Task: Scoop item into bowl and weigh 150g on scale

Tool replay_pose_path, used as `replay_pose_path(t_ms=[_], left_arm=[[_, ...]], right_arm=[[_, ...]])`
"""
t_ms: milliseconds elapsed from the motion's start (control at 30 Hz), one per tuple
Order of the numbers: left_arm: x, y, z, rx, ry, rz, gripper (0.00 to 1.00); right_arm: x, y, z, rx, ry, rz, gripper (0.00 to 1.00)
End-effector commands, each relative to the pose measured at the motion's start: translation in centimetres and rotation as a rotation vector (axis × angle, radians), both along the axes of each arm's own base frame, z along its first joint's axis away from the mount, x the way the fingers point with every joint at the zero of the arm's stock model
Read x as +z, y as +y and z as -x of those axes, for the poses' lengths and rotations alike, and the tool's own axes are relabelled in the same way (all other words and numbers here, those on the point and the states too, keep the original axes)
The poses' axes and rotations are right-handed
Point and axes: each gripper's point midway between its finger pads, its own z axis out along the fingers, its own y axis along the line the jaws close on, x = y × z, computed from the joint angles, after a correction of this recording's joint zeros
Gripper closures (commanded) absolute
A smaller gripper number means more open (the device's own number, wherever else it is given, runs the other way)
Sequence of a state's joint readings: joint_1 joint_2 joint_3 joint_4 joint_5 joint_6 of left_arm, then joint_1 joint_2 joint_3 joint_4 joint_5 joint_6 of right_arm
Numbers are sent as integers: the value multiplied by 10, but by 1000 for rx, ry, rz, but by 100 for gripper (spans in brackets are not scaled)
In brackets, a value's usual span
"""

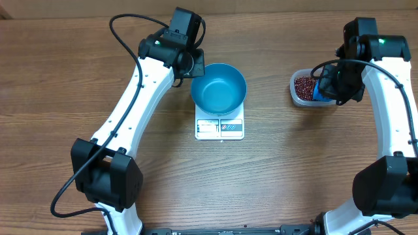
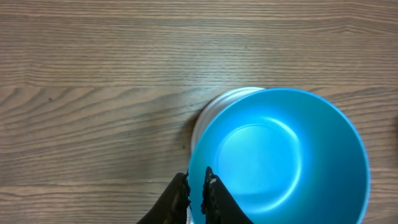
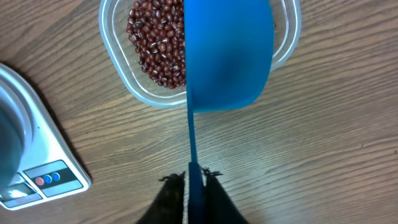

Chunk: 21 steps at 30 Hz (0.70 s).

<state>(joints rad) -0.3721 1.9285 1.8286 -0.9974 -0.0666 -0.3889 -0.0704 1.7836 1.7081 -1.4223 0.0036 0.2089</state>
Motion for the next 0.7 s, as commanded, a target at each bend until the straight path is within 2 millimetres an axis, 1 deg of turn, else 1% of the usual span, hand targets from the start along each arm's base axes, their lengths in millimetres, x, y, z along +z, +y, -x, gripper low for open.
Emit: replay_pose_path(t_ms=[0, 100, 133, 167, 200, 233, 267, 333, 400, 433, 467, 500, 533, 600, 667], left_arm=[[4, 10, -5, 14, -18, -21, 83], [4, 18, -8, 32, -17, -21, 82], [4, 21, -8, 38, -15, -22, 82], [3, 23, -8, 43, -10, -23, 82], [3, 28, -7, 52, -3, -26, 82], [2, 32, -7, 59, 2, -28, 84], [2, 35, -7, 67, 7, -29, 83], [0, 44, -7, 85, 19, -31, 82], [0, 51, -8, 99, 24, -31, 73], [-1, 55, -8, 108, 26, -31, 69], [-1, 58, -8, 115, 29, -31, 68], [-1, 61, -8, 120, 33, -29, 67], [-2, 64, -8, 125, 38, -26, 67], [-3, 69, -6, 135, 55, -20, 67], [-5, 73, -3, 142, 72, -13, 68]], right_arm=[[-3, 0, -1, -5, 4, -6, 83], [-3, -1, -4, -5, -8, -3, 73], [-3, -2, -5, -6, -13, 5, 66], [-3, -3, -5, -8, -14, 12, 64], [-3, -6, -6, -10, -16, 28, 57], [-2, -8, -7, -11, -21, 40, 55], [-1, -9, -8, -12, -27, 44, 55], [12, -9, -11, -18, -54, 43, 53], [32, -14, -16, -45, -108, 68, 48], [42, -17, -19, -50, -137, 89, 42], [53, -21, -22, -56, -169, 112, 30], [61, -23, -23, -59, -190, 121, 13], [67, -23, -23, -60, -204, 120, 8], [69, -21, -19, -57, -197, 109, 5], [65, -19, -13, -53, -167, 98, 5]])
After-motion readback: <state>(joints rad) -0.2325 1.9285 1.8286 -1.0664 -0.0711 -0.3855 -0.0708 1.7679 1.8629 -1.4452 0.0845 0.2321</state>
